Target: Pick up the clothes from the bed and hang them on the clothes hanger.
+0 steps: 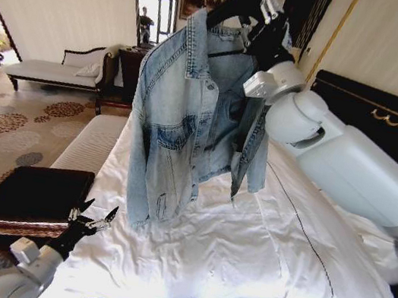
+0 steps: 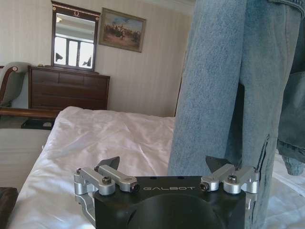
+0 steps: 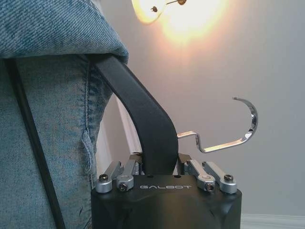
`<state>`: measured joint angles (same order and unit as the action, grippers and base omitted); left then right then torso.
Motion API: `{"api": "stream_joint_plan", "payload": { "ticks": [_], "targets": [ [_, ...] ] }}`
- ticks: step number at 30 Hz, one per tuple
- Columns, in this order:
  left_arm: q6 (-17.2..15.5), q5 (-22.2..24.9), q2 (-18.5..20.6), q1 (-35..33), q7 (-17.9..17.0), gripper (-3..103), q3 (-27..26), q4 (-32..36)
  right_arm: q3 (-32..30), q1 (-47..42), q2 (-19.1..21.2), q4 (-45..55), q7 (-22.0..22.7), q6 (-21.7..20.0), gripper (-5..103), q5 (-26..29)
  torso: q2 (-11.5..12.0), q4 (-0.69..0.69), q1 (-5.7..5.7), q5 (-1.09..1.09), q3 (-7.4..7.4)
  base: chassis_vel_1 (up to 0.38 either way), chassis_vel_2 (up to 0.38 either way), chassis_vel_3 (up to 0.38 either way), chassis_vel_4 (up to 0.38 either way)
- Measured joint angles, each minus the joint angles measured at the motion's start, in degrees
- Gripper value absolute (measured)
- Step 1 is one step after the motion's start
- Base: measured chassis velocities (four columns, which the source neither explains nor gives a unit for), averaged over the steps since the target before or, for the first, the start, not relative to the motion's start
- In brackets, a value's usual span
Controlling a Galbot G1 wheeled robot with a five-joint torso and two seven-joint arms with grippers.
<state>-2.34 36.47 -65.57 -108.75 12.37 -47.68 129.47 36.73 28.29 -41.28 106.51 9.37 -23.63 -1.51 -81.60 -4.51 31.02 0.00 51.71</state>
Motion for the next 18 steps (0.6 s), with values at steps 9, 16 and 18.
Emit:
{"api": "stream_joint_plan", "payload": {
  "ticks": [9, 16, 18],
  "targets": [
    [0.3, 0.9, 1.2, -0.7, 0.4, 100, -1.6, 1.3, 6.8, 11.2, 2.1, 0.3, -7.2, -0.8, 35, 5.8, 0.0, 0.02, 0.00, -0.01, 0.00, 0.000, 0.000, 0.000, 0.000],
    [0.3, 1.7, 2.2, -0.7, 0.3, 100, -2.2, 2.3, 10.1, 15.7, 4.0, 1.0, -9.3, -0.9, 35, 8.9, 0.0, 0.00, 0.00, 0.00, 0.00, 0.000, 0.000, 0.000, 0.000],
    [0.3, 1.7, 2.3, -0.7, 0.3, 100, -2.2, 2.4, 10.3, 16.1, 4.3, 1.2, -9.5, -1.0, 35, 9.4, 0.0, 0.00, 0.00, 0.00, 0.00, 0.000, 0.000, 0.000, 0.000]
  ]
}}
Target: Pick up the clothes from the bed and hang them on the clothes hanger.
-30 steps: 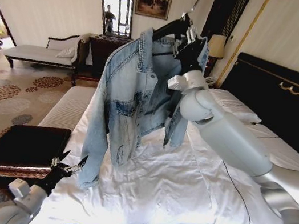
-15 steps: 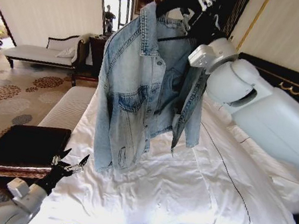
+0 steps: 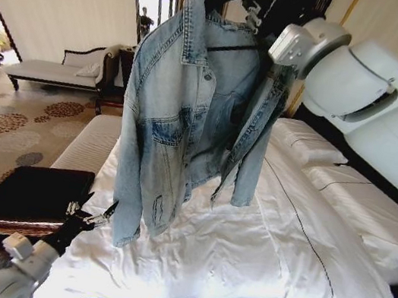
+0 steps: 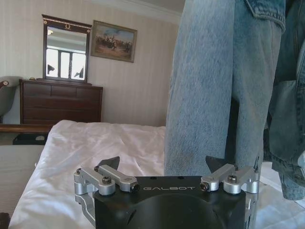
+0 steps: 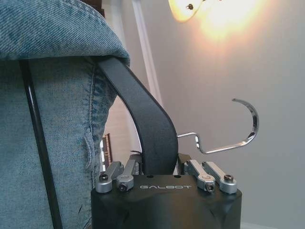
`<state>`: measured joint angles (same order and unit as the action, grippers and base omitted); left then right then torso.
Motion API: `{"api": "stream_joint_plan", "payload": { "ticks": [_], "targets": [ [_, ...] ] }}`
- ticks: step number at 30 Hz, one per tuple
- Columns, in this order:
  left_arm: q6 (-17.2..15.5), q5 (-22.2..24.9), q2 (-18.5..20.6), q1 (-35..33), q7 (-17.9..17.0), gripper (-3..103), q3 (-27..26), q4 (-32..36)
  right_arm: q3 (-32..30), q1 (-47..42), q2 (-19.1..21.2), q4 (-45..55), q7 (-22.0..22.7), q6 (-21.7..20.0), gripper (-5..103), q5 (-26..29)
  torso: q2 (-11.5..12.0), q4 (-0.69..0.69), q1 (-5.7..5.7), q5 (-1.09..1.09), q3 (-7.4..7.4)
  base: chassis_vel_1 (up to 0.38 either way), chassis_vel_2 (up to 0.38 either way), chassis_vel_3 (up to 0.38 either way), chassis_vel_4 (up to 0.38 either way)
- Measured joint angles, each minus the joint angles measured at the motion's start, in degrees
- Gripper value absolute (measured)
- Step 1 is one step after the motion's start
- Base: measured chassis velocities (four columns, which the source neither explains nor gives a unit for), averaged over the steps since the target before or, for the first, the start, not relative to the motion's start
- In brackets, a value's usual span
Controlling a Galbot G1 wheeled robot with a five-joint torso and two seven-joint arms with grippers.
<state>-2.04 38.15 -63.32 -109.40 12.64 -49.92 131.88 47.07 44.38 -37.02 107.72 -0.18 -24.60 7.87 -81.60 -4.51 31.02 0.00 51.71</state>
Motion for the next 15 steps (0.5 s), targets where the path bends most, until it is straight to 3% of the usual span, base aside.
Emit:
{"api": "stream_joint_plan", "payload": {
  "ticks": [6, 15],
  "targets": [
    [-0.2, -0.7, 0.0, 0.1, -0.9, 100, 0.2, 1.3, 3.6, 2.4, 3.0, 2.9, -2.1, -1.1, 35, 6.1, 0.0, 0.00, 0.01, 0.01, 0.00, 0.000, 0.000, 0.000, 0.000],
    [0.7, -1.4, 0.0, -0.5, -2.7, 100, -0.7, 2.4, 4.2, 3.8, 5.1, 5.0, -2.6, -1.9, 35, 6.4, 0.0, 0.00, 0.01, 0.00, 0.00, 0.000, 0.000, 0.000, 0.000]
  ]
}}
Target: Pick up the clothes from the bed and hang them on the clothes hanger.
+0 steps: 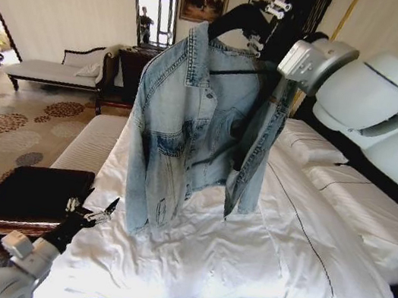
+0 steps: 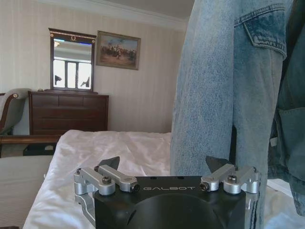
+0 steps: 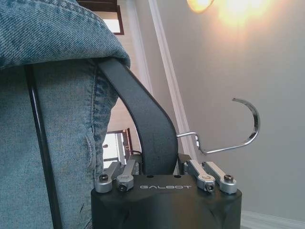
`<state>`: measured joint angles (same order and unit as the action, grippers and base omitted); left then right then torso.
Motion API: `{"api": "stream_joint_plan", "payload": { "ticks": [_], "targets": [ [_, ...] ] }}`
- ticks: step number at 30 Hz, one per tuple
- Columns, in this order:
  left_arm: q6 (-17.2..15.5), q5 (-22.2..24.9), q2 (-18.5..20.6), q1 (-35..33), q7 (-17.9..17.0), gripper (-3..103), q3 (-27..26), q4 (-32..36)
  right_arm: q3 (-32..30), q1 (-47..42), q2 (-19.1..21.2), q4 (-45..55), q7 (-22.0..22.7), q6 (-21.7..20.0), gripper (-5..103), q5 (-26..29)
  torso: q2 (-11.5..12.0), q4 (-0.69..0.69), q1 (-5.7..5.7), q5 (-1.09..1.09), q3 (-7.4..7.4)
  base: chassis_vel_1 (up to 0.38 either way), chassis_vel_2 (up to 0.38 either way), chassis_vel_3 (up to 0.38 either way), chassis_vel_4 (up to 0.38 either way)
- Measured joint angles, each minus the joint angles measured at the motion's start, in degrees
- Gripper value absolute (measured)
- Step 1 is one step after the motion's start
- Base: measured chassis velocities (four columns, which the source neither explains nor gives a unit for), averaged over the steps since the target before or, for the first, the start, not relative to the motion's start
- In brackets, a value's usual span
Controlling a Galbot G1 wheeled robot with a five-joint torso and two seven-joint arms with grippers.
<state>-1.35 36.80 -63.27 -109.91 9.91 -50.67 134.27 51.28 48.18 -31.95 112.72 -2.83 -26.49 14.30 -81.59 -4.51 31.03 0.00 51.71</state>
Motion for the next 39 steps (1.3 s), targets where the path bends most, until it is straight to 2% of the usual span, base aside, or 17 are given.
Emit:
{"api": "stream_joint_plan", "payload": {
  "ticks": [8, 19, 39],
  "targets": [
    [1.6, -1.3, -0.1, 0.4, -1.3, 100, -0.1, 0.0, 0.3, -0.5, 1.8, 2.4, 0.0, -1.5, 35, 0.1, 0.0, 0.00, 0.00, 0.01, 0.00, 0.000, 0.000, 0.000, 0.000],
    [0.9, -1.4, -0.2, 0.7, -1.0, 100, 0.7, 0.0, 0.0, 0.5, 2.3, 3.3, 0.0, -2.3, 35, 0.1, 0.0, 0.01, 0.00, -0.01, 0.00, -0.002, -0.002, -0.002, -0.005],
    [0.2, -3.0, 0.0, 1.1, -0.6, 100, 1.8, -0.3, -1.2, 0.1, 7.3, 7.2, -1.0, -3.4, 35, 0.6, 0.0, -0.01, 0.00, 0.01, 0.00, -0.079, -0.081, -0.084, -0.093]
  ]
}}
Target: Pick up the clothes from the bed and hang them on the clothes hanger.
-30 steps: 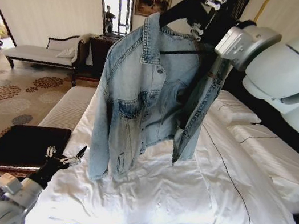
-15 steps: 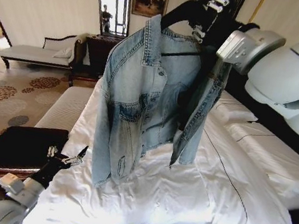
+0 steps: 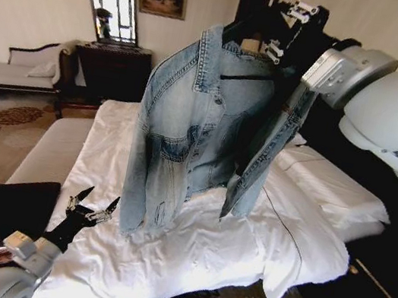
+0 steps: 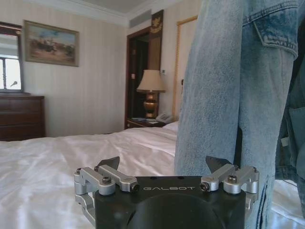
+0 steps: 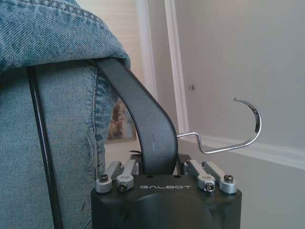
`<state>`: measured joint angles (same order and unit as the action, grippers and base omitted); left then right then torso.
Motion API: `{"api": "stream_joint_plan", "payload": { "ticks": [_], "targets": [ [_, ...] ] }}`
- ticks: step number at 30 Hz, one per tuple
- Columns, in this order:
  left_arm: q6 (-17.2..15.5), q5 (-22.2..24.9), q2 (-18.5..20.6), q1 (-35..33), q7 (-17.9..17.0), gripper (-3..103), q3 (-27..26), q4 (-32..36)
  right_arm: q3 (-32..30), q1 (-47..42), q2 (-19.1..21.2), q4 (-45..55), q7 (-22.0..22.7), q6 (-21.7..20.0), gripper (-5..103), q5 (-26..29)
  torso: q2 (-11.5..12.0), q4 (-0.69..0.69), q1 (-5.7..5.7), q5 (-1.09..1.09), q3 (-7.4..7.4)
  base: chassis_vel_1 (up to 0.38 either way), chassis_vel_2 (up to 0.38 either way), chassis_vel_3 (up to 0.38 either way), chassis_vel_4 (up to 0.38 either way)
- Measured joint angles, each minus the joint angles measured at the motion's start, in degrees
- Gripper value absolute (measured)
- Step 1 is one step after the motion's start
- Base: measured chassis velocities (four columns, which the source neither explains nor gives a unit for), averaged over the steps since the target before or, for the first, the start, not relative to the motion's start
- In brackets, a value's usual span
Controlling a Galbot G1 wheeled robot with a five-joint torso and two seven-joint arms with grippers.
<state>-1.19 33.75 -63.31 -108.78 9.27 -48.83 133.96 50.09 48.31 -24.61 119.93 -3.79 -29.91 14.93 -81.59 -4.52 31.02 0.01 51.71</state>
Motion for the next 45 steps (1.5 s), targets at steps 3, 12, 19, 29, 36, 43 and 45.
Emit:
{"api": "stream_joint_plan", "payload": {
  "ticks": [3, 12, 19, 29, 36, 43, 45],
  "targets": [
    [0.0, 0.0, 0.0, 0.0, 0.0, 100, 0.0, -0.1, 0.0, 0.3, 0.3, 0.1, -0.1, 0.0, 35, -0.1, 0.0, 0.00, 0.00, 0.00, 0.00, -0.124, -0.126, -0.130, -0.138],
    [0.1, 0.0, 0.0, 0.2, 0.3, 100, 0.4, -0.6, 0.1, 0.4, 1.6, 1.6, -0.2, -0.8, 35, -0.2, 0.0, 0.02, 0.00, -0.01, 0.00, -0.116, -0.118, -0.124, -0.122],
    [0.1, 0.0, 0.3, 0.6, 0.4, 100, 0.9, -0.7, 0.1, 0.9, 3.0, 2.5, -0.3, -1.4, 35, 0.0, 0.0, 0.01, 0.00, 0.00, 0.00, -0.131, -0.120, -0.120, -0.122],
    [-0.3, -0.1, 0.7, 1.3, 0.3, 100, 1.6, -0.9, -0.3, 1.1, 4.9, 3.6, -0.3, -2.2, 35, 0.1, 0.0, 0.02, 0.00, -0.02, 0.00, -0.127, -0.112, -0.133, -0.128],
    [-0.7, -0.1, 0.9, 1.9, 0.3, 100, 2.2, -0.8, -1.4, -0.3, 6.9, 4.8, -0.3, -2.7, 35, 0.0, 0.0, 0.01, 0.00, 0.00, 0.00, -0.122, -0.130, -0.131, -0.126],
    [-0.8, -1.0, 1.2, 2.0, 0.3, 100, 2.9, -0.8, -8.8, -7.8, 10.8, 6.8, -1.2, -3.0, 35, -0.8, 0.0, 0.02, 0.00, 0.00, 0.01, -0.119, -0.136, -0.123, -0.115],
    [-0.8, -1.1, 1.4, 2.2, 0.3, 100, 3.2, -0.8, -11.0, -10.3, 12.7, 7.7, -1.6, -2.9, 35, -1.4, 0.0, 0.01, 0.00, -0.01, 0.00, -0.129, -0.139, -0.133, -0.125]
  ]
}}
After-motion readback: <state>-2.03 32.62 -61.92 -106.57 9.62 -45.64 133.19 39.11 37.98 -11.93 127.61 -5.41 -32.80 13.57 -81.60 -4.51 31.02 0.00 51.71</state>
